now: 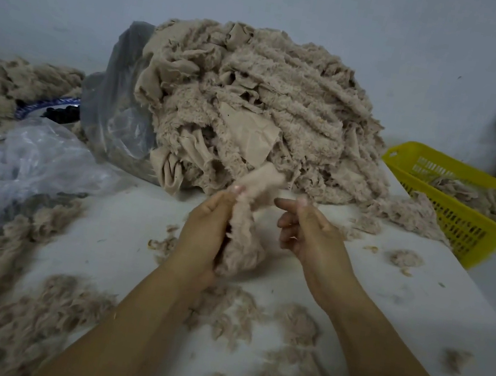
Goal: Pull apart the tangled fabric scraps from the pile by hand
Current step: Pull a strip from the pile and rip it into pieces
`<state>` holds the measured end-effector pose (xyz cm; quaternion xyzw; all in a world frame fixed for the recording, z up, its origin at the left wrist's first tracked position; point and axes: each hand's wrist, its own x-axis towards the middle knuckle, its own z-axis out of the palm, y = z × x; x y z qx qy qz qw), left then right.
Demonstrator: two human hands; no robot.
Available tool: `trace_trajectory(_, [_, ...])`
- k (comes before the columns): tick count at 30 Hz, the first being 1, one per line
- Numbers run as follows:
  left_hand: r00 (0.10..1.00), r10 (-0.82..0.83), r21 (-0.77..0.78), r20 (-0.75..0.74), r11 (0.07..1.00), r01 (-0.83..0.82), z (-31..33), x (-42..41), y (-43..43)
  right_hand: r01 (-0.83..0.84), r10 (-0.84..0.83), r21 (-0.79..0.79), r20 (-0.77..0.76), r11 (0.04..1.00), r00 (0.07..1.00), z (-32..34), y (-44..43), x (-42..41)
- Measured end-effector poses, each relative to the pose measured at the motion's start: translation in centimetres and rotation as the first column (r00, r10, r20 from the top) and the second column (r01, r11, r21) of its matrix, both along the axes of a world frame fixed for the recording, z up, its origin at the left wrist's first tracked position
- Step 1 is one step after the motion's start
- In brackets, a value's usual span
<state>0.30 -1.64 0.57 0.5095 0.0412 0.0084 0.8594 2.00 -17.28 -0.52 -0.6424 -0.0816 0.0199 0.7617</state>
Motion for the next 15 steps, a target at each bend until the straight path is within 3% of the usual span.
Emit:
trace_trajectory(2, [1.000, 0.004, -0.218, -0.018, 0.976, -0.008, 0.2, 0.2, 0.2, -0.112, 0.121, -0.155, 0.052, 0.982, 0.991, -0.4, 0.4, -0.3])
trace_trajectory(4, [1.000, -0.012, -0.355, -0.012, 0.935, 0.007, 0.3, 0.3, 0.4, -0.198, 0.239, -0.380, 0.064, 0.903, 0.969, -0.8, 1.2, -0.7])
trace_trajectory(7, [0.998, -0.056, -0.487, 0.023, 0.871, 0.060, 0.5, 0.5, 0.7, -0.135, 0.267, -0.623, 0.122, 0.770, 0.956, -1.3, 1.7, -0.9])
trace_trajectory(9, [0.999, -0.025, -0.565, 0.038, 0.824, 0.042, 0.6, 0.7, 1.3, -0.101, 0.181, -0.542, 0.097, 0.834, 0.979, -1.0, 1.2, -0.8])
trace_trajectory(12, [0.996, 0.093, -0.527, -0.013, 0.846, -0.086, 0.5, 1.1, 2.1, -0.066, 0.054, -0.217, -0.065, 0.974, 0.996, -0.3, -0.3, -0.4])
trace_trajectory(14, [0.991, 0.125, -0.321, -0.040, 0.938, -0.131, 0.1, 1.2, 1.9, -0.079, 0.078, -0.001, -0.150, 0.997, 0.986, 0.0, -0.8, -0.1])
trace_trajectory(15, [0.992, 0.128, -0.103, -0.021, 0.986, -0.130, -0.1, 1.0, 1.6, -0.093, 0.109, 0.097, -0.180, 0.991, 0.978, 0.0, -0.9, 0.2])
